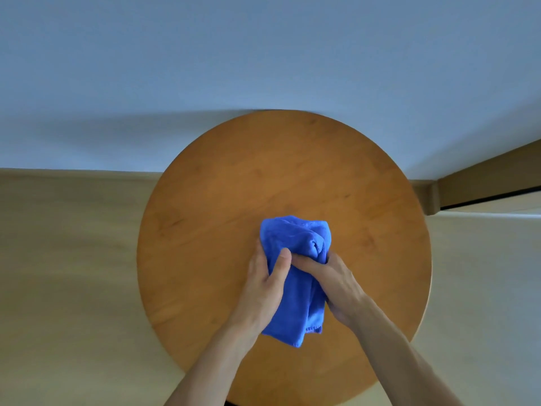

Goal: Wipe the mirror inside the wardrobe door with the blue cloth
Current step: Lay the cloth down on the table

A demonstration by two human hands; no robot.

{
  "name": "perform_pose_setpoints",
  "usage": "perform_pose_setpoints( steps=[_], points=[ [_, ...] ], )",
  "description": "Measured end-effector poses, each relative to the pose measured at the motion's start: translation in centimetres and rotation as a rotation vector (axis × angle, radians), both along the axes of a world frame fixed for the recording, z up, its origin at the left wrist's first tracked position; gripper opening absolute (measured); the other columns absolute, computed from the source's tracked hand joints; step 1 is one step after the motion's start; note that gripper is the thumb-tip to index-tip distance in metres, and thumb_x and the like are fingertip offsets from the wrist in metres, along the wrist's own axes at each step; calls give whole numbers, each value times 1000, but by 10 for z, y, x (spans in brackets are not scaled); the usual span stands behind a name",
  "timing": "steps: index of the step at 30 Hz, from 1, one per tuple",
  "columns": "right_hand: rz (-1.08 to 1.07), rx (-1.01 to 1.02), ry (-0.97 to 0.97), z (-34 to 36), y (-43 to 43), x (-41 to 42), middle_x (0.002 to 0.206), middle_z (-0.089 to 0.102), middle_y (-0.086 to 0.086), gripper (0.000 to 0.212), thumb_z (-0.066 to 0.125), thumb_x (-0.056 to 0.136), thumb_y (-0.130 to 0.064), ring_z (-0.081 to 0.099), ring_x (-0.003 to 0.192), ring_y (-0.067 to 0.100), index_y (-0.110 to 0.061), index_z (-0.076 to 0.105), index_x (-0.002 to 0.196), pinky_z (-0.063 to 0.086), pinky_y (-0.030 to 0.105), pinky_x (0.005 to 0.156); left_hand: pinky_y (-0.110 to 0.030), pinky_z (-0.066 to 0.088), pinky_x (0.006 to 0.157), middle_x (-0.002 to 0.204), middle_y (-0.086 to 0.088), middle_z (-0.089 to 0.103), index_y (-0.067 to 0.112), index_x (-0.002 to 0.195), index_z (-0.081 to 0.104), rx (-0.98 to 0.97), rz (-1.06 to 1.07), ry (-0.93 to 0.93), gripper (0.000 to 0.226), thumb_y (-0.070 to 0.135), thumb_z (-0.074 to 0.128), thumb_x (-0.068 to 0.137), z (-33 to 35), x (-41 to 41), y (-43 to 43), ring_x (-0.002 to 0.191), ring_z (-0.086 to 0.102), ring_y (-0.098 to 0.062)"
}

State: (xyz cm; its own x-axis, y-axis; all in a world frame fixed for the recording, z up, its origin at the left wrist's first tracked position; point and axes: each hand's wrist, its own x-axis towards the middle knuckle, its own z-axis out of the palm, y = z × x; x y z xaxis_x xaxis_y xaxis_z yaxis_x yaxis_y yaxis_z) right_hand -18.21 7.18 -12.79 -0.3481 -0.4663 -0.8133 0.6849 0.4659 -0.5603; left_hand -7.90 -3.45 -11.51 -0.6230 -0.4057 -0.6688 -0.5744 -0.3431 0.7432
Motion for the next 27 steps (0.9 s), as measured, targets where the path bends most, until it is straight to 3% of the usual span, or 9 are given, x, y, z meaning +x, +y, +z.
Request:
perform_pose_setpoints(
  steps=[3,6,12,17,19,23,25,27],
  points=[
    [-83,-164,-150,4,2,3,121,72,14,35,73,87,-28,69,113,30,-17,68,120,55,42,93,-26,49,94,119,22,71,43,127,62,202,79,-31,47,68,33,100,-5,7,-9,112,65,3],
    [-80,-257,-173,10,1,5,126,68,17,38,68,90,-23,66,118,33,-14,65,126,56,37,91,-26,47,99,125,29,66,49,133,57,212,80,-30,37,61,39,102,-9,14,-26,113,62,10],
    [-65,-280,-160,21,-12,12,128,68,15,36,70,91,-23,65,120,31,-13,66,126,55,40,97,-40,52,97,121,4,74,27,124,67,271,111,-8,58,68,60,84,-10,20,-51,113,70,-15],
    [-53,-14,98,14,-10,14,109,76,3,38,77,85,-40,72,105,23,-18,70,114,57,43,92,-28,55,77,107,8,78,23,115,68,126,224,-42,50,53,77,76,-19,31,-66,99,74,-11],
    [-49,146,207,9,-5,13,97,78,-1,39,77,82,-49,75,94,18,-18,68,105,60,40,83,-23,54,73,105,11,77,26,114,67,53,237,-57,43,45,80,78,-24,37,-70,95,74,-7],
    [-34,267,369,-1,-2,9,88,74,-5,35,67,87,-54,73,86,16,-21,65,96,58,32,70,-17,55,61,98,8,78,25,105,69,0,181,-60,22,35,78,87,-32,42,-71,89,75,-9],
    [2,342,466,-8,0,9,94,69,-11,32,63,90,-51,69,91,14,-27,58,111,56,34,73,-19,55,64,100,10,76,27,109,67,-34,172,-74,25,37,77,88,-37,41,-67,88,74,-6],
    [59,402,587,-15,2,12,113,61,-20,47,61,92,-46,63,102,10,-40,41,135,52,33,79,-21,54,73,107,12,73,30,119,61,-72,164,-116,33,34,75,90,-44,39,-63,92,71,-1]
  ],
)
